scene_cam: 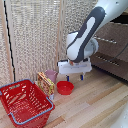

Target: Transport the gripper mindfully toward the orange-red bowl and clasp it to elevate with ease. Ensure your robot's arm aligns efficiently with the top drawer's opening. Carefully slide the orange-red bowl into the designated spot with precision. After confirmation, withdraw the gripper gently. Close the drawer smoothly by transitioning the gripper to its handle.

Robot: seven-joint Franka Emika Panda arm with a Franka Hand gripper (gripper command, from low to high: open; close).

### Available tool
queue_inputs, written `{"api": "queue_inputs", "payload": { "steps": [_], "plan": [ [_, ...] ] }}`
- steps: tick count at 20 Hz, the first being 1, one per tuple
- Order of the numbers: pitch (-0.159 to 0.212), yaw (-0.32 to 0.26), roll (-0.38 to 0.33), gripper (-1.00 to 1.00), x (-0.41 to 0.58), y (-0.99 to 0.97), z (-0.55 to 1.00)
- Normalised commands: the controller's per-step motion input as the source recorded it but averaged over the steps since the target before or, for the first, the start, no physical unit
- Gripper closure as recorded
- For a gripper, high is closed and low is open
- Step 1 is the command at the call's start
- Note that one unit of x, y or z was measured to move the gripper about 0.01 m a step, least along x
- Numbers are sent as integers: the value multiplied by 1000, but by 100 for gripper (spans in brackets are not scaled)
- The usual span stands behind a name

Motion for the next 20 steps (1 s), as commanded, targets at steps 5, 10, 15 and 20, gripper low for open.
{"api": "queue_inputs", "payload": {
  "steps": [5, 10, 15, 20],
  "plan": [
    [-17, 36, -170, -100, -50, 102, -392],
    [-109, 89, -30, 100, 49, 5, -237],
    [-101, 63, -1, 100, 60, 9, -118],
    [-105, 6, -23, 100, 0, 47, -73]
  ]
}}
